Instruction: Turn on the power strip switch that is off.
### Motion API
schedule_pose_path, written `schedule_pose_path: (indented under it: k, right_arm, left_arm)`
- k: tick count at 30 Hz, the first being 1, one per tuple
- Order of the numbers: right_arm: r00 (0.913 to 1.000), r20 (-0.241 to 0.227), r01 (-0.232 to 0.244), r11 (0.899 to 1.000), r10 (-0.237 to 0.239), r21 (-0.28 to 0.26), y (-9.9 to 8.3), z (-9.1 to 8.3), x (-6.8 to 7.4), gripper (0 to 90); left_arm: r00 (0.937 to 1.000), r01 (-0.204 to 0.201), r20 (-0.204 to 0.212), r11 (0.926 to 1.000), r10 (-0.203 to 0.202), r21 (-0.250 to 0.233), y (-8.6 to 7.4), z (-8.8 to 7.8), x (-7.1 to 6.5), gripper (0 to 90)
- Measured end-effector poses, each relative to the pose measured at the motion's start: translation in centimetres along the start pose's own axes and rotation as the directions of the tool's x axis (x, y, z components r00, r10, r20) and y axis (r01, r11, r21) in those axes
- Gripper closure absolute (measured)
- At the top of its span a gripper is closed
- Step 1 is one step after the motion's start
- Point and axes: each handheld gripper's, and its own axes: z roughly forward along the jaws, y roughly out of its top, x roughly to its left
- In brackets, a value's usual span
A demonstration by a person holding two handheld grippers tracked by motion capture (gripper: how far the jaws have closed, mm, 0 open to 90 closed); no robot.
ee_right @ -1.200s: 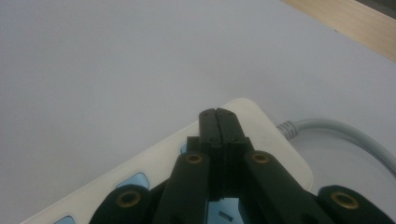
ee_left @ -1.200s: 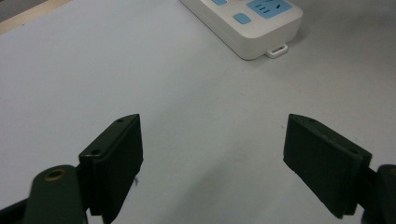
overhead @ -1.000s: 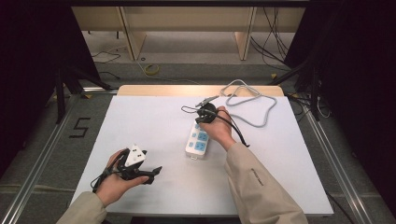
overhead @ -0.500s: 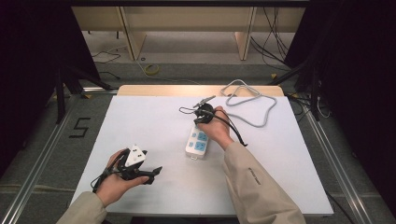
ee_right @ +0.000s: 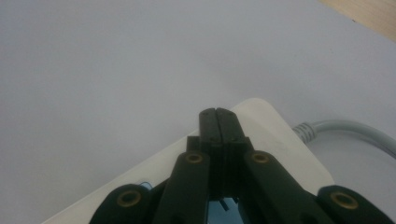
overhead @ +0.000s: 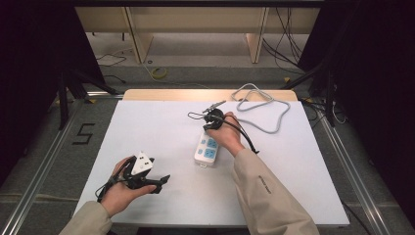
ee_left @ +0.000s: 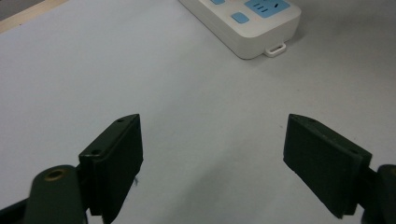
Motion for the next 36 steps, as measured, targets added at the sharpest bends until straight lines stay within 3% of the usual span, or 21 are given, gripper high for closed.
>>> schedule_pose_path:
  k: [6,20,36]
  right_arm:
    - [0.9999,0.009,0.010,1.000,-0.010,0.008,0.07,0.07,0.11,90.0]
    - [0.9998,0.008,-0.021,1.000,0.020,0.024,0.19,0.14,0.05,90.0]
    - [0.9971,0.066,0.034,0.998,-0.037,0.051,0.46,0.20,0.66,90.0]
  left_arm:
    - [1.0000,0.001,-0.001,1.0000,-0.001,0.001,0.00,0.02,-0.02,19.5]
    - [1.0000,0.000,-0.002,1.0000,0.000,0.001,-0.04,-0.04,-0.04,19.5]
    - [1.0000,0.000,0.000,1.0000,0.000,0.001,0.03,0.07,-0.17,19.5]
